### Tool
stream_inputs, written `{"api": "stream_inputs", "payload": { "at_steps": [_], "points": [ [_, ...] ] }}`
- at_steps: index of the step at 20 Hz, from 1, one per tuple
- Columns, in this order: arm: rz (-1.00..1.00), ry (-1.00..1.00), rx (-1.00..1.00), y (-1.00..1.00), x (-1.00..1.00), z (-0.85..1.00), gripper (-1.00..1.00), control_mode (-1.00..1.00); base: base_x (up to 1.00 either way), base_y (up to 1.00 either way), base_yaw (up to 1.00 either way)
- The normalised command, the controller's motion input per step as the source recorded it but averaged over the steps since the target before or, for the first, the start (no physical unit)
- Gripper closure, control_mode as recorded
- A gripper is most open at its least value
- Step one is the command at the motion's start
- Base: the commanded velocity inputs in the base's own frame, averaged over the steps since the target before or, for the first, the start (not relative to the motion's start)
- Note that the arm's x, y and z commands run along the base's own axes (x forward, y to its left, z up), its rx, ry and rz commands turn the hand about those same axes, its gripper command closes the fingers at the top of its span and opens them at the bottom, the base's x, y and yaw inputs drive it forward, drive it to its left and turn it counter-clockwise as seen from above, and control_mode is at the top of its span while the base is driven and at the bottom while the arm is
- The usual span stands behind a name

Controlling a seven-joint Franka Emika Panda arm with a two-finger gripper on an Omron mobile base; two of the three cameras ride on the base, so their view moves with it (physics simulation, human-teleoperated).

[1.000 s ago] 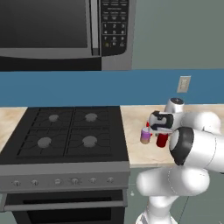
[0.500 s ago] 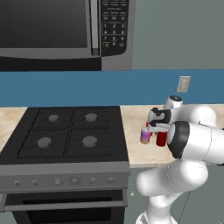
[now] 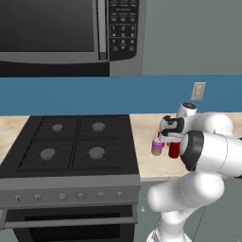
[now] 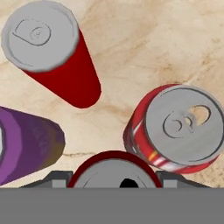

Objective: Four empty soda cans are scattered around the kitchen. Gather all the cans and cluster them next to the stove for recycling.

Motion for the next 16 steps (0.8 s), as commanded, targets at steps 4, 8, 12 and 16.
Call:
{"api": "stream_inputs", "payload": {
  "at_steps": [4, 8, 12, 16],
  "points": [
    [0.0, 0.0, 0.0, 0.17, -0.13, -0.21, -1.0, -1.0, 0.0, 0.0, 0.0],
    [0.0, -0.03, 0.0, 0.08, -0.03, -0.1, -1.0, -1.0, 0.0, 0.0, 0.0],
    [0.0, -0.03, 0.0, 0.0, -0.01, -0.01, -1.0, -1.0, 0.0, 0.0, 0.0],
    [0.0, -0.09, -0.02, 0.0, -0.04, 0.03, -1.0, -1.0, 0.0, 0.0, 0.0]
  ]
}}
